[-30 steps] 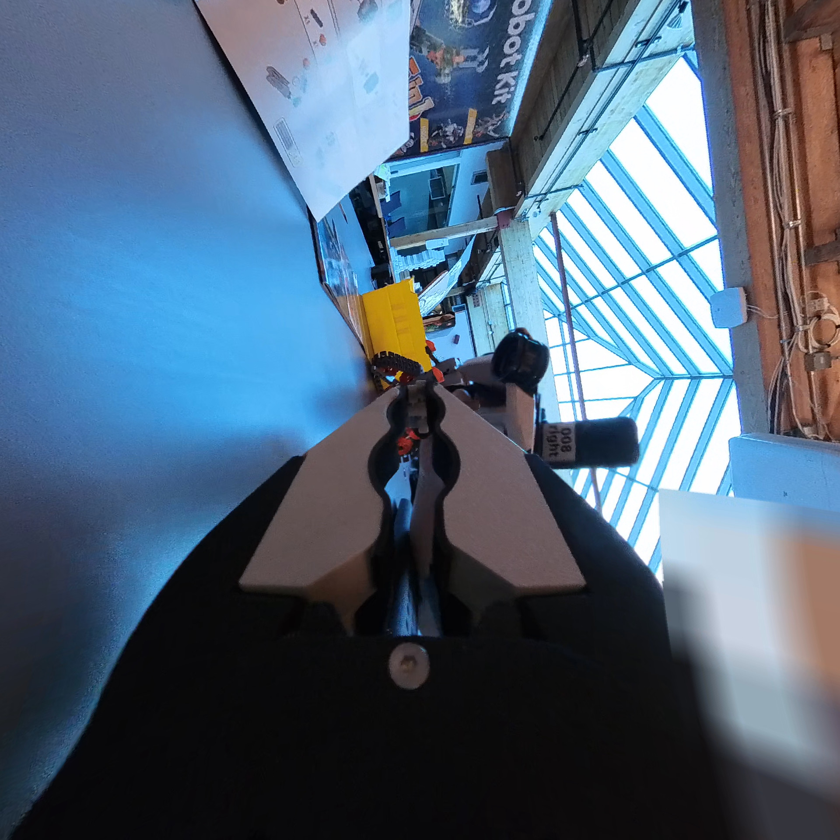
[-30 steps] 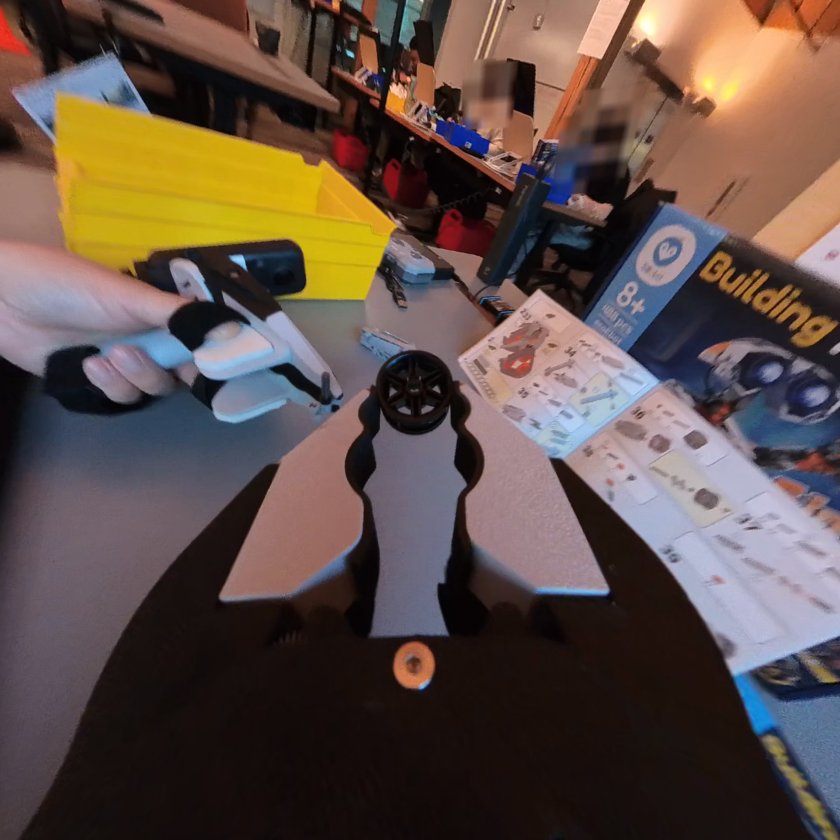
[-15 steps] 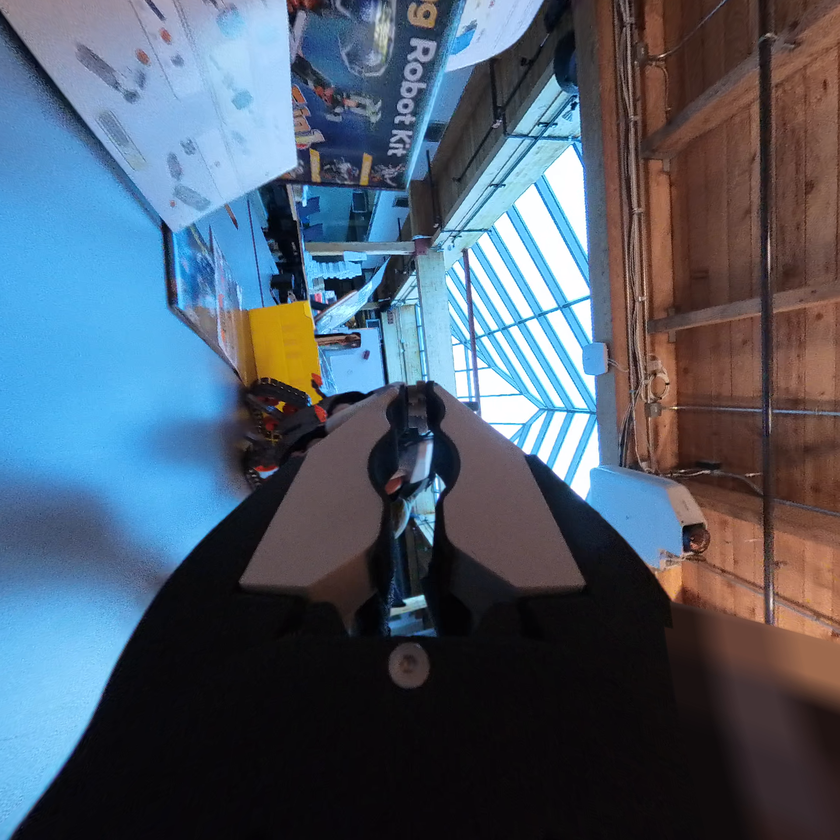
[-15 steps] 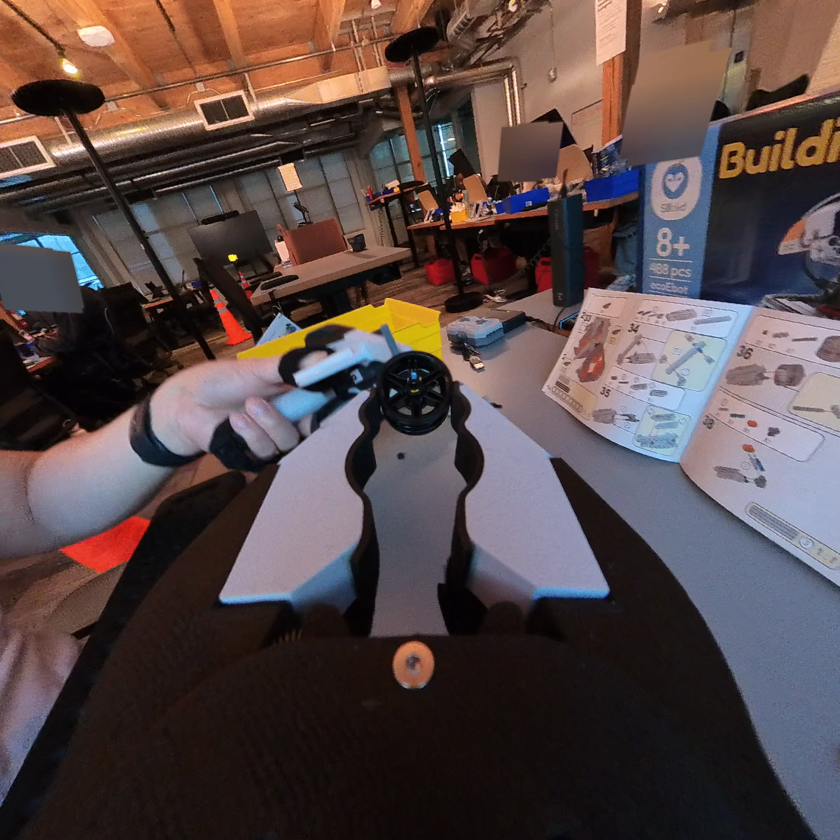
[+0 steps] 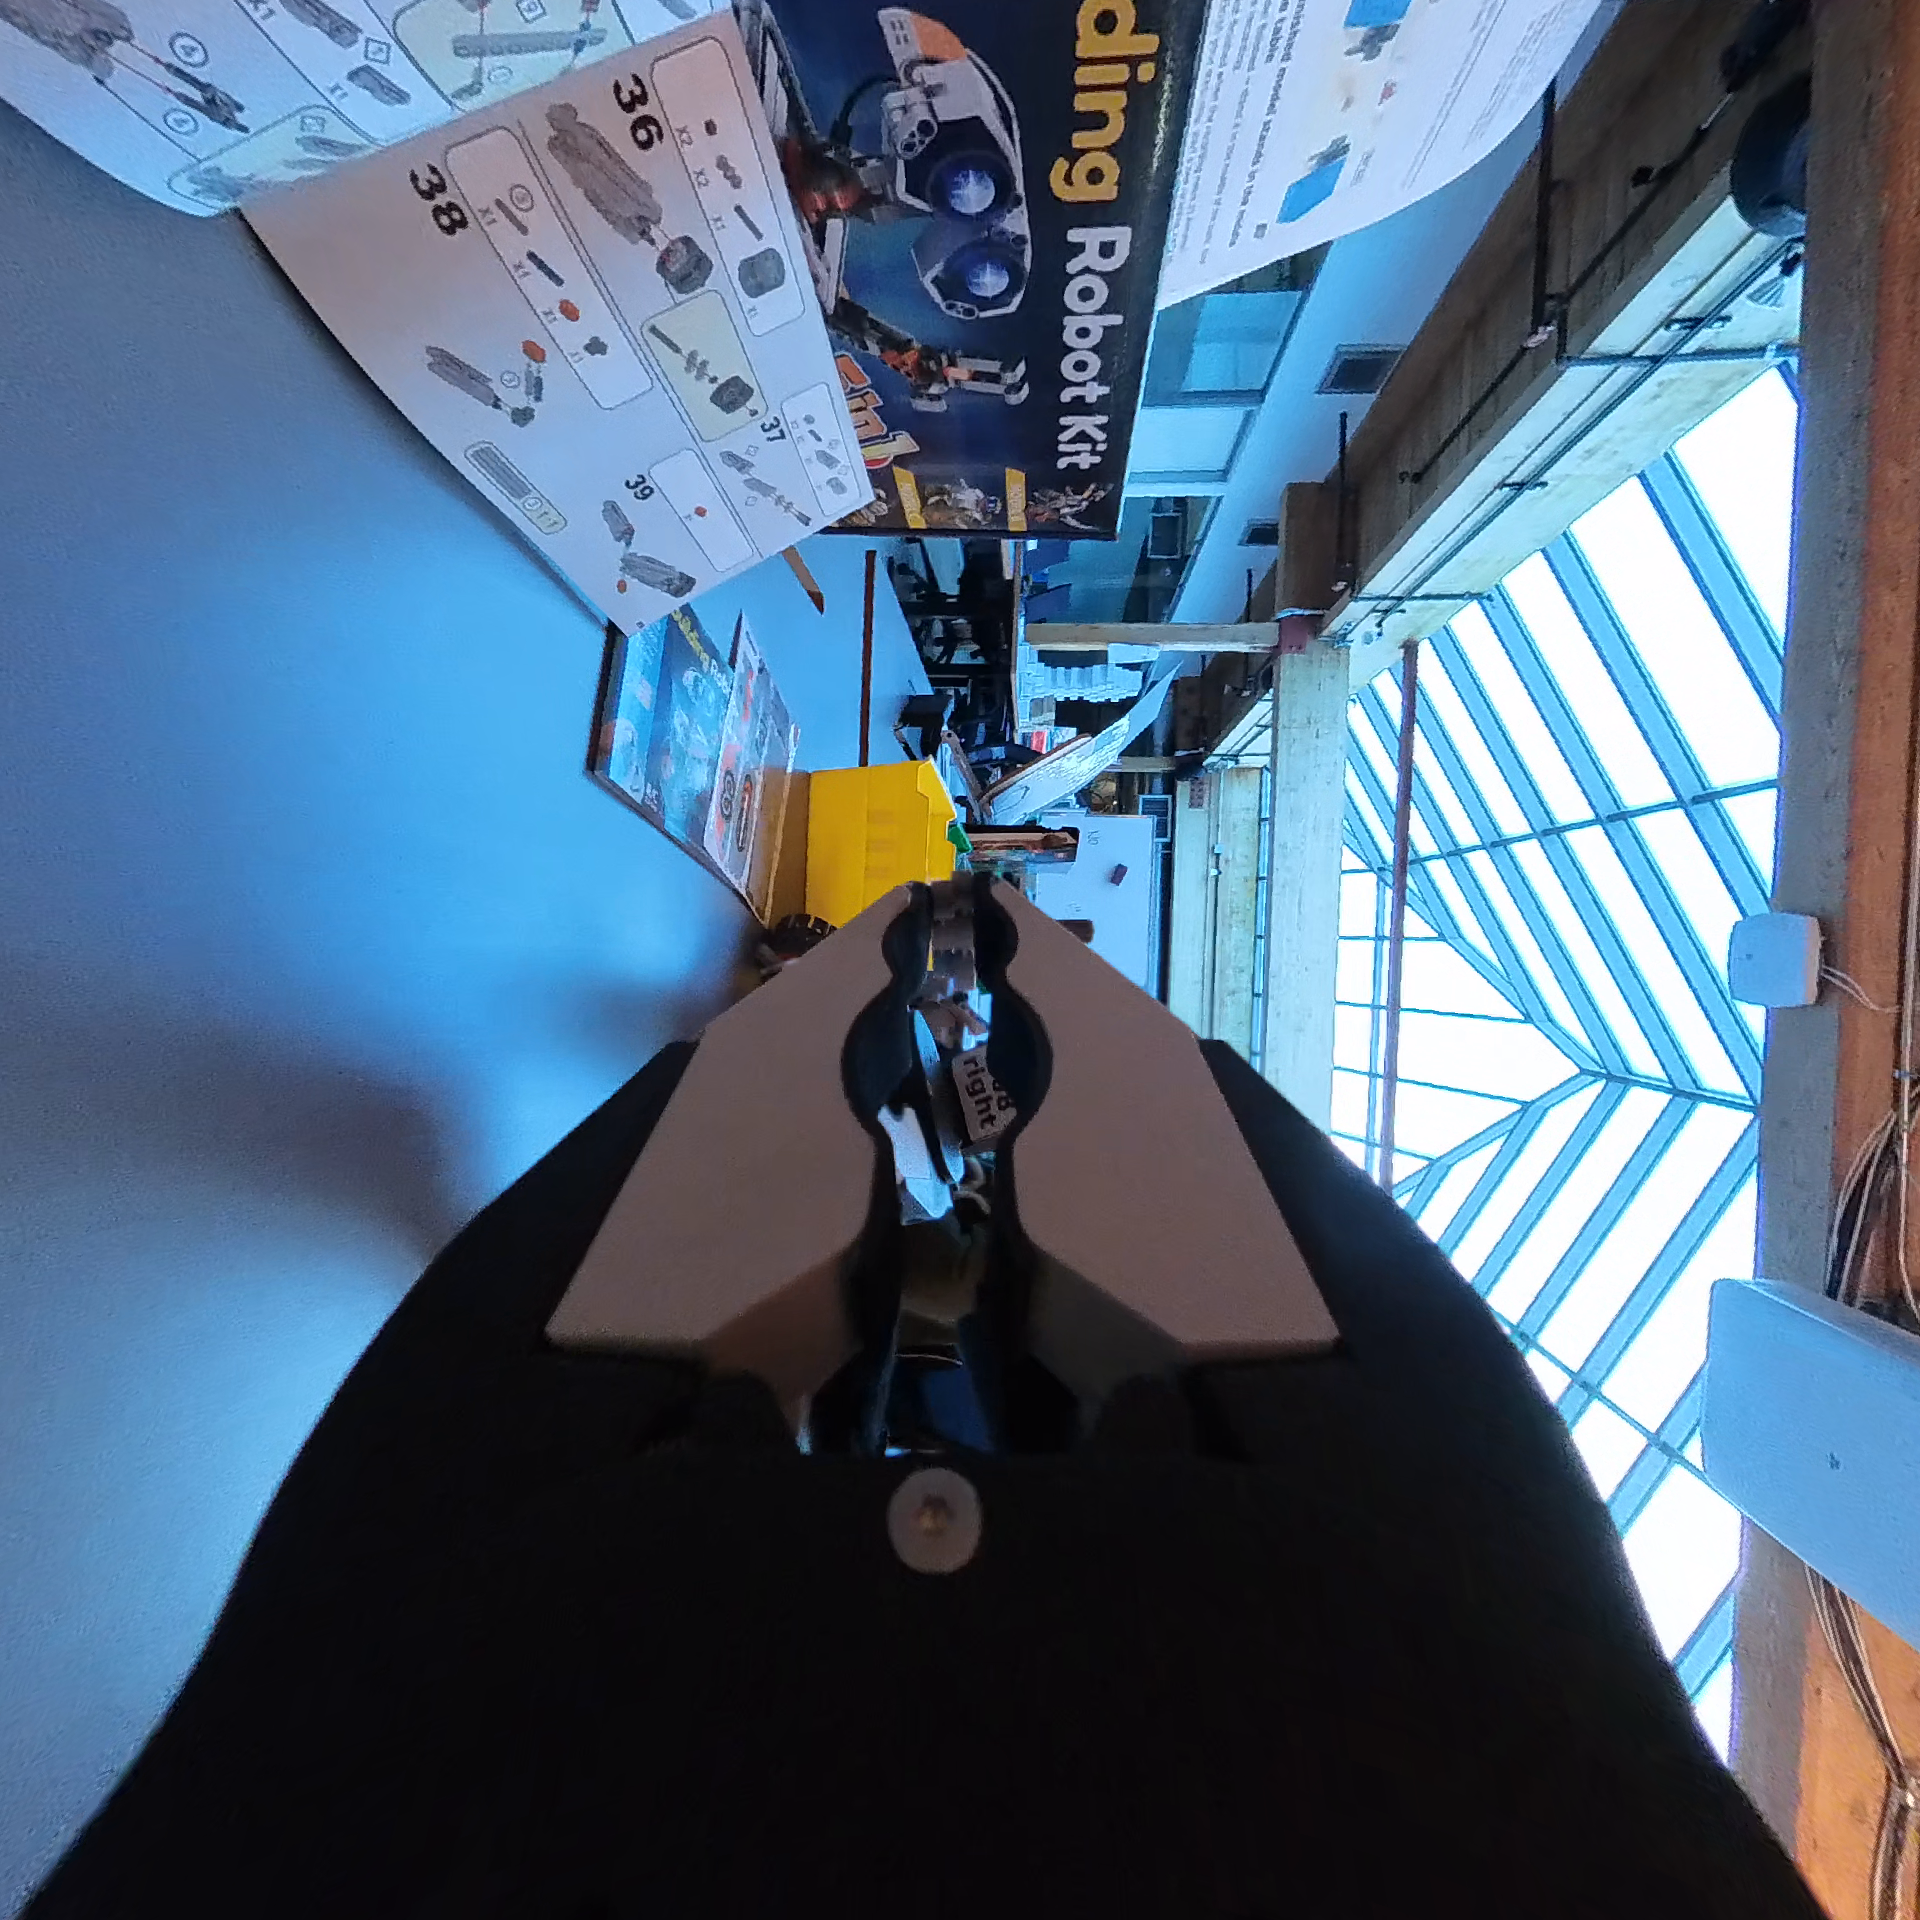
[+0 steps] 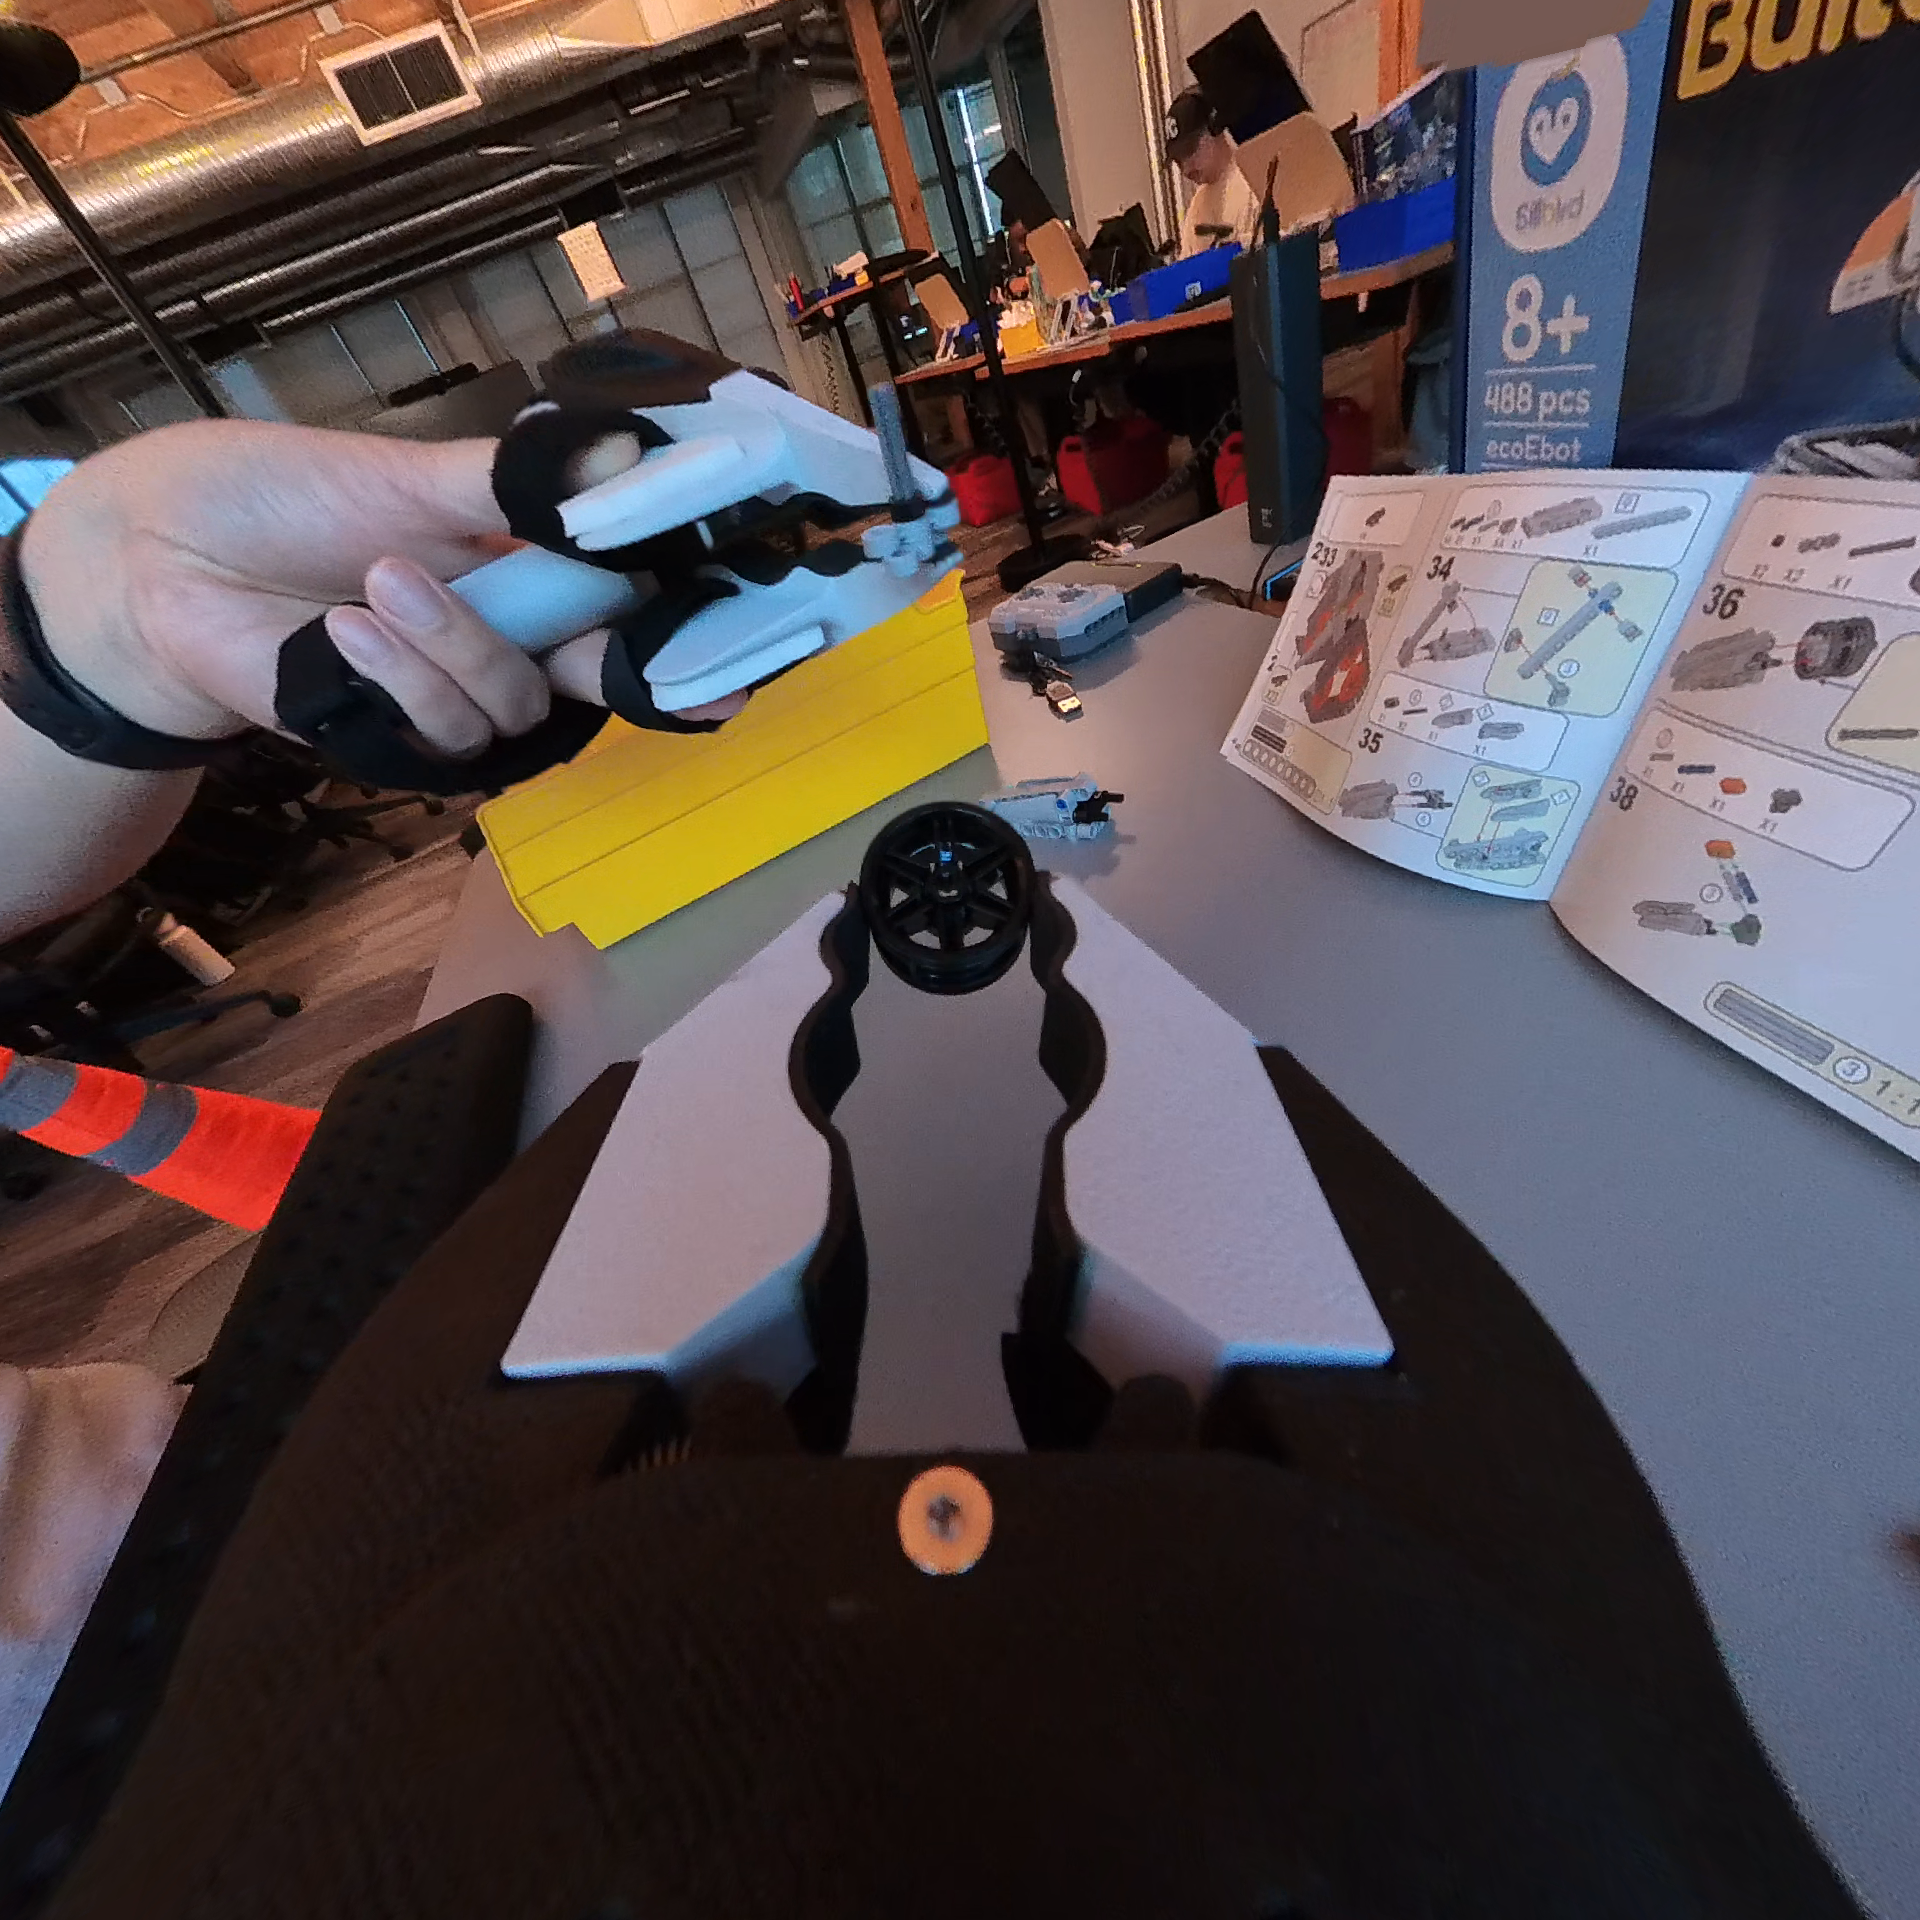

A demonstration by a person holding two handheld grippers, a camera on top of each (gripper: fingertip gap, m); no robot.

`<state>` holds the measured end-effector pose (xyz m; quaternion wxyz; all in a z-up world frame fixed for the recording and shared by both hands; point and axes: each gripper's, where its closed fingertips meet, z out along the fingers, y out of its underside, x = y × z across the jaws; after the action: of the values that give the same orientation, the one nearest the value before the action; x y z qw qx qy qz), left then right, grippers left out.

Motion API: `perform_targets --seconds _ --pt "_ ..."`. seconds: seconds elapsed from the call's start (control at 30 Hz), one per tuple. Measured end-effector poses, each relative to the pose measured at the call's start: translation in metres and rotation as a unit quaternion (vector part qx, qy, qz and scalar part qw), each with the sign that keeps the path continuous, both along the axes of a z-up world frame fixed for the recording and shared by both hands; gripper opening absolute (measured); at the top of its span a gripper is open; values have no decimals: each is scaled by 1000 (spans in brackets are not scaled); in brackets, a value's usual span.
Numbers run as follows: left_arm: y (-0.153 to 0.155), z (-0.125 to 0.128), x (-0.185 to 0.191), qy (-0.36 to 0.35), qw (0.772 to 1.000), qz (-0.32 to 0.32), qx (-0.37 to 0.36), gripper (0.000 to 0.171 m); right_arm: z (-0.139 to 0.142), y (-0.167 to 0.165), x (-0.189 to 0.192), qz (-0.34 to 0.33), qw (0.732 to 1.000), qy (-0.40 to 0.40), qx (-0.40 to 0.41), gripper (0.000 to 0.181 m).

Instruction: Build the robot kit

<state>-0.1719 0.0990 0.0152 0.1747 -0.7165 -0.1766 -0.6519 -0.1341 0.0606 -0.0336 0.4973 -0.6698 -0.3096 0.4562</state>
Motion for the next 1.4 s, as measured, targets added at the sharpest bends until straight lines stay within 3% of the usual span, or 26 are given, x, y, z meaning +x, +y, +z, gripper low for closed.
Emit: perform_targets --seconds 0.47,0.57,0.7,0.97,1.2,1.4 --pt "-1 0 3 5 1000 0 -28 5 -10 0 -2 22 998 22 -49 30" --pt "-1 4 4 -10 999 1 -42 5 -9 -1 -2 36 996 43 -73 30" --pt "-4 13 7 -48 996 -10 -70 5 -26 1 -1 34 995 4 -93 30" --pt "-8 52 5 -135 986 -41 -83 6 -48 3 -2 38 991 -27 -122 30" --pt "-24 96 -7 -244 963 -87 -79 6 -57 3 -3 40 990 -47 -127 30" --pt "-37 119 -14 -278 952 -111 -69 6 -76 4 -1 31 985 -100 -137 30"
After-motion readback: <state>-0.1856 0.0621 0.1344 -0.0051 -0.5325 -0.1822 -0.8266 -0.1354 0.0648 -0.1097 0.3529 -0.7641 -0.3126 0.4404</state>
